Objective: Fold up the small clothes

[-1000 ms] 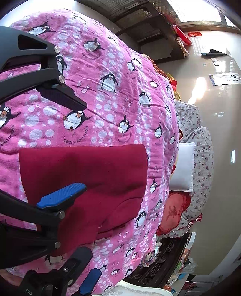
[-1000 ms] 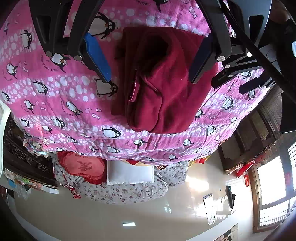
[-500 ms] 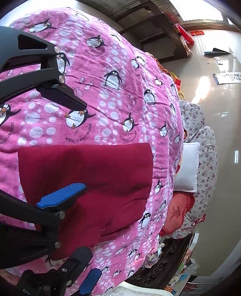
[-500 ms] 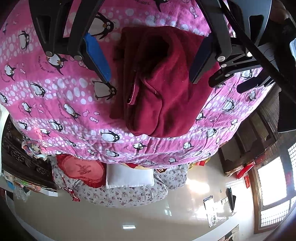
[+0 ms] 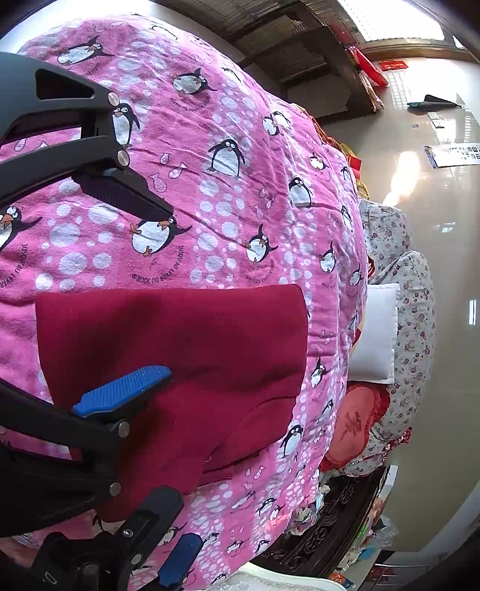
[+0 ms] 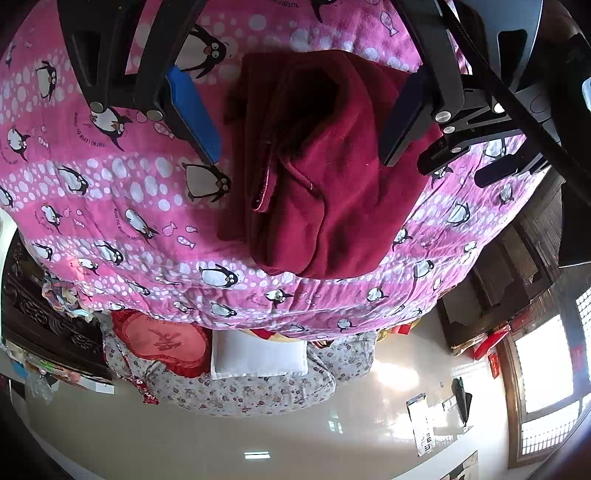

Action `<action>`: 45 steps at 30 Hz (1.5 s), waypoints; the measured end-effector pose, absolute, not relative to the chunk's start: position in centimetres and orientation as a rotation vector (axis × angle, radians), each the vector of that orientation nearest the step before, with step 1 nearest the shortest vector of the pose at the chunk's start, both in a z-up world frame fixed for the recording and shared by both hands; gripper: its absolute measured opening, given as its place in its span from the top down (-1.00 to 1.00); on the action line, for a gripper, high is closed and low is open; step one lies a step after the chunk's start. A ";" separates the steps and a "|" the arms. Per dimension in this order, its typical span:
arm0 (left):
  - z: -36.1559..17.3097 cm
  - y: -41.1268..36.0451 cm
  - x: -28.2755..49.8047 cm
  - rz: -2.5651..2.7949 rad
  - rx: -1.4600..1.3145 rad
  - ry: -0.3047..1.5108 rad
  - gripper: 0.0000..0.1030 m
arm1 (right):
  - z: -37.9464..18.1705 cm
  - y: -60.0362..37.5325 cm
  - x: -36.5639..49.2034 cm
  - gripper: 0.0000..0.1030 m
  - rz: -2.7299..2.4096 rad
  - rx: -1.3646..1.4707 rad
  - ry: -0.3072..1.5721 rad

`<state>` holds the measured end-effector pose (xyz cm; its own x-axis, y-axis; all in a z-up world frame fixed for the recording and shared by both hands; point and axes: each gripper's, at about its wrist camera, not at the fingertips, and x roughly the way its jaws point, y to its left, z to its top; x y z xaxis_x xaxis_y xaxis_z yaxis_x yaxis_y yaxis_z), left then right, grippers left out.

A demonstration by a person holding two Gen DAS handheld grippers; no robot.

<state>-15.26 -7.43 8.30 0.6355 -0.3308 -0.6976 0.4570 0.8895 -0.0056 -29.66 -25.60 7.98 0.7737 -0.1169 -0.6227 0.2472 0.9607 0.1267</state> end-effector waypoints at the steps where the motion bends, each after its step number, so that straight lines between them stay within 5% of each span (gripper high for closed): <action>1: 8.3 -7.4 -15.3 -0.453 0.178 0.758 -0.55 | 7.9 -25.6 -29.6 -0.75 -0.198 0.207 0.658; 45: 8.1 -7.6 -15.2 -0.460 0.186 0.751 -0.55 | 7.8 -25.4 -29.1 -0.76 -0.184 0.202 0.686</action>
